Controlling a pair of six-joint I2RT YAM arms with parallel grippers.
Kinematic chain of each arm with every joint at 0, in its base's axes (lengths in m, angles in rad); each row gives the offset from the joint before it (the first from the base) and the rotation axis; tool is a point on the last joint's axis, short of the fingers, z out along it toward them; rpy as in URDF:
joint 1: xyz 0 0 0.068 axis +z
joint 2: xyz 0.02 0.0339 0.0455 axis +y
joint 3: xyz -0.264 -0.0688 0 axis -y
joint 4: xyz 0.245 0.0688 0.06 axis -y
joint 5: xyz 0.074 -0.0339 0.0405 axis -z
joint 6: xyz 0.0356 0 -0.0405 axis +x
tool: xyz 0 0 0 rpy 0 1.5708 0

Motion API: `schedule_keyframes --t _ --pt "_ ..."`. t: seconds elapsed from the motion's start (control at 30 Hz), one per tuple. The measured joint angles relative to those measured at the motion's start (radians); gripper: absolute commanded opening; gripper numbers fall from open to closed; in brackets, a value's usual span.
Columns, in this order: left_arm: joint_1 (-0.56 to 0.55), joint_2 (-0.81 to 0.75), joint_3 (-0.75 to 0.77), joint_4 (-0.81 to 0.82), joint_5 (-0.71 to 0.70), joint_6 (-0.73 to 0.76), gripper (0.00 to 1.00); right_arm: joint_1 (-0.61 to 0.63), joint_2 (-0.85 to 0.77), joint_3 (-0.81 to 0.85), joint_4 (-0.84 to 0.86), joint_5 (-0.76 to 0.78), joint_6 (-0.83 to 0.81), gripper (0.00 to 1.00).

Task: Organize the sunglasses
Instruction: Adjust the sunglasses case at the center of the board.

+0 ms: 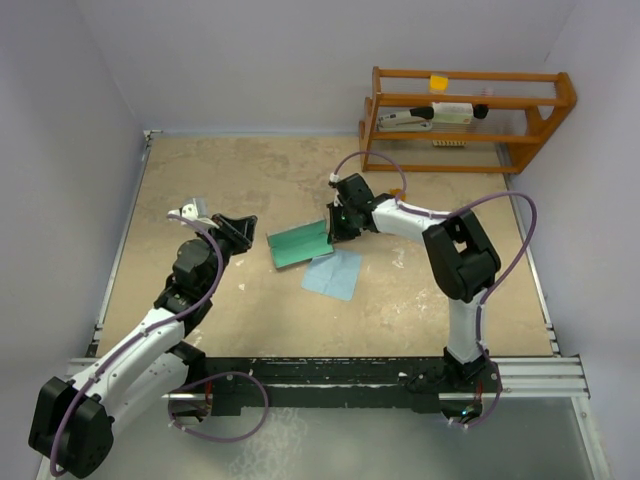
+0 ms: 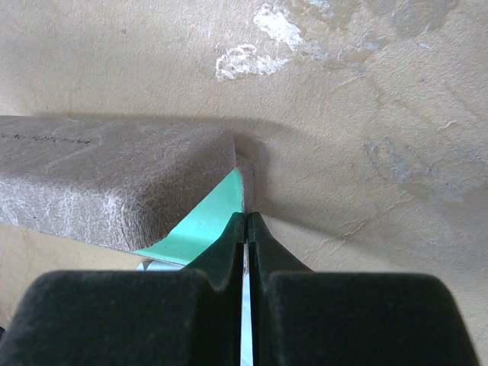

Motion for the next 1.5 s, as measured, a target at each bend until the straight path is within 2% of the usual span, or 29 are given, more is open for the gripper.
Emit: schedule_keyframes --t 1.5 --pt "0.000 0.006 0.000 0.008 0.008 0.000 0.17 -0.004 -0.045 -0.085 0.109 0.138 0.222 0.00"
